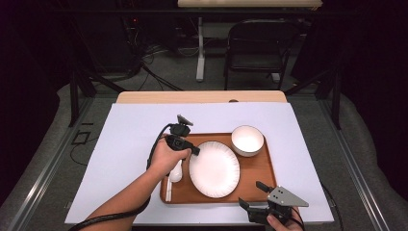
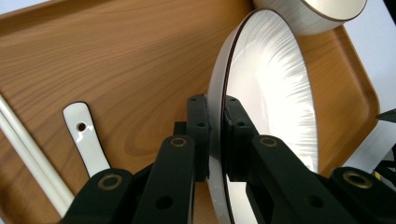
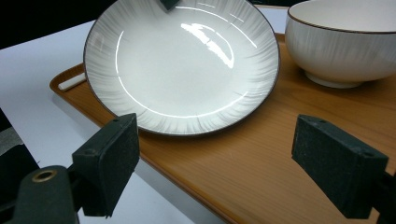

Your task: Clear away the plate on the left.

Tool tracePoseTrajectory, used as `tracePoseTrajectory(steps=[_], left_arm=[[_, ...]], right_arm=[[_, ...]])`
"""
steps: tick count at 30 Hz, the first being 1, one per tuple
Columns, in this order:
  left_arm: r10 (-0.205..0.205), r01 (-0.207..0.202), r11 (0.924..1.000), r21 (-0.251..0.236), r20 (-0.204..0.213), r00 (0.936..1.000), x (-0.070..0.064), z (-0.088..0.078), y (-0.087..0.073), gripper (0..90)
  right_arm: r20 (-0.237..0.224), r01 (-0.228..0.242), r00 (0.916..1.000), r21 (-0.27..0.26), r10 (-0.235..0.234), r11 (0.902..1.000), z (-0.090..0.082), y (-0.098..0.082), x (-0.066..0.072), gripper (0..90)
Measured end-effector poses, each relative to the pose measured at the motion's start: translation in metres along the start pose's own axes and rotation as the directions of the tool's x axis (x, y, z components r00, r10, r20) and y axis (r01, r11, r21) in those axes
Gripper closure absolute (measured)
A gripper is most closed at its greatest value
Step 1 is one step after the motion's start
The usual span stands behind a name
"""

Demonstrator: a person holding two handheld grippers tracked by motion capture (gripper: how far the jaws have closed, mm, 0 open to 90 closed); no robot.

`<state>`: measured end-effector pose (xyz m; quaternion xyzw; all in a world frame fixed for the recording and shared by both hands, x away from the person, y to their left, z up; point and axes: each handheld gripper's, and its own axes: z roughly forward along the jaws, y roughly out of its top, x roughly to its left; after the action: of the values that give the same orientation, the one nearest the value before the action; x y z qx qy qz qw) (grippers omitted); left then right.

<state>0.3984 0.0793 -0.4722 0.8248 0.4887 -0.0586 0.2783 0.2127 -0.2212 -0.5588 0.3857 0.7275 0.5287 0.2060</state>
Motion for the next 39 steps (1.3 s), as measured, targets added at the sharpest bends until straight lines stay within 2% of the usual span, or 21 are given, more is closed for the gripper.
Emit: tracePoseTrajectory(steps=[1,4,11,18,24,32,35,39], left_arm=[[0.006,-0.006,1.0000,-0.004,-0.023,0.9997,0.001,0.003,-0.002,84.7],[0.013,-0.013,0.9999,-0.001,-0.034,0.9993,0.003,0.005,-0.002,85.3],[-0.020,0.019,0.9994,-0.028,-0.015,0.9997,0.009,0.011,-0.005,85.0],[-0.046,0.046,0.9989,-0.010,0.001,0.9989,0.017,0.026,-0.009,82.8],[-0.048,0.048,0.9988,0.006,-0.008,0.9988,0.021,0.033,-0.014,80.9],[-0.027,0.027,0.9995,0.015,-0.029,0.9992,0.023,0.038,-0.018,78.2],[-0.022,0.023,0.9996,0.016,-0.050,0.9985,0.022,0.041,-0.021,76.5],[0.006,-0.005,1.0000,0.008,-0.078,0.9969,0.020,0.042,-0.024,76.0]], right_arm=[[0.000,0.000,1.0000,0.000,0.000,1.0000,0.000,0.000,0.000,14.4],[0.000,-0.001,1.0000,0.001,0.001,1.0000,0.000,0.000,0.000,14.4],[0.000,0.000,1.0000,0.001,0.000,1.0000,0.000,0.000,0.000,14.4],[0.000,0.001,1.0000,0.001,-0.001,1.0000,0.000,0.000,0.000,14.4],[-0.001,0.000,1.0000,0.002,0.000,1.0000,0.000,0.000,0.000,14.4],[-0.001,0.003,1.0000,0.001,-0.003,1.0000,0.000,0.000,0.000,14.4],[-0.001,0.002,1.0000,0.001,-0.002,1.0000,0.000,0.000,0.000,14.4],[-0.001,0.004,1.0000,0.001,-0.004,1.0000,0.000,0.000,0.000,14.4]])
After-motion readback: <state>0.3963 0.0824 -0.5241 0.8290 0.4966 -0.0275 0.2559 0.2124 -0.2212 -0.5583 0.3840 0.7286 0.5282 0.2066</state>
